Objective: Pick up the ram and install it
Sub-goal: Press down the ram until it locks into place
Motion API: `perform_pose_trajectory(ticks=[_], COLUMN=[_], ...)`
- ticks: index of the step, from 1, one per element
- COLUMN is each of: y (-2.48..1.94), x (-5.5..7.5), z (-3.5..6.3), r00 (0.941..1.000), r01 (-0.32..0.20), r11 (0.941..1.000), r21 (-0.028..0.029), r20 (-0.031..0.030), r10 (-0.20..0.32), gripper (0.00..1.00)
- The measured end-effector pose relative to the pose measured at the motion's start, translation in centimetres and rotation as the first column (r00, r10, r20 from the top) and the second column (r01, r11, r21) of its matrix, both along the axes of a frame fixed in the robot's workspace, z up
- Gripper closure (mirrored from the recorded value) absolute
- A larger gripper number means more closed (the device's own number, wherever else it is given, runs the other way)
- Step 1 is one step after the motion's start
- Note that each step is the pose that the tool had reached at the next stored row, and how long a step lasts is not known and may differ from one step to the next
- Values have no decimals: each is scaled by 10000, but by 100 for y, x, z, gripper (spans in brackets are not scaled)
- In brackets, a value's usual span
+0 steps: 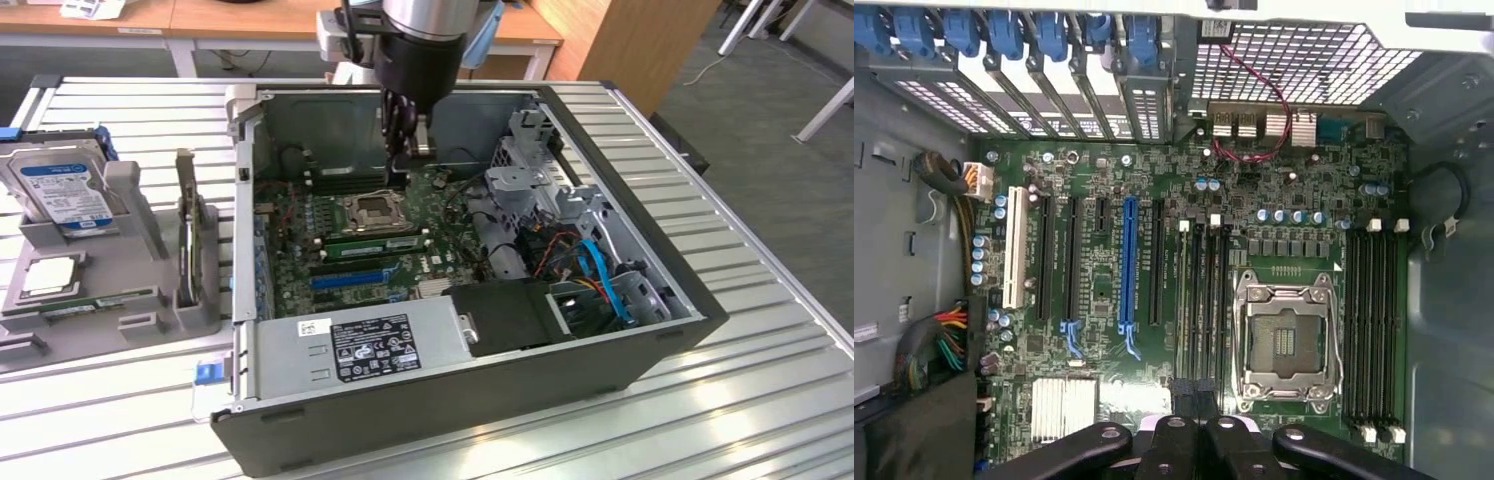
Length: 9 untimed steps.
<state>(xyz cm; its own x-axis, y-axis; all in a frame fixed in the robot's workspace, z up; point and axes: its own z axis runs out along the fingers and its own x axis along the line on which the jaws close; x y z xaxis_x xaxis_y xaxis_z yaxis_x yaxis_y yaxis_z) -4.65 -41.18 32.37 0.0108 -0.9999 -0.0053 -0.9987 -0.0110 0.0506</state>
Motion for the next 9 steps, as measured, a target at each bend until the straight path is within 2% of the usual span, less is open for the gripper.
perform_pose_trajectory(ticks=[9], y=[0], x=[0], z=[91], r00=[10000], r01=[0], r11=[10000], r21=[2], r20=[1], r10=[0], gripper=[90])
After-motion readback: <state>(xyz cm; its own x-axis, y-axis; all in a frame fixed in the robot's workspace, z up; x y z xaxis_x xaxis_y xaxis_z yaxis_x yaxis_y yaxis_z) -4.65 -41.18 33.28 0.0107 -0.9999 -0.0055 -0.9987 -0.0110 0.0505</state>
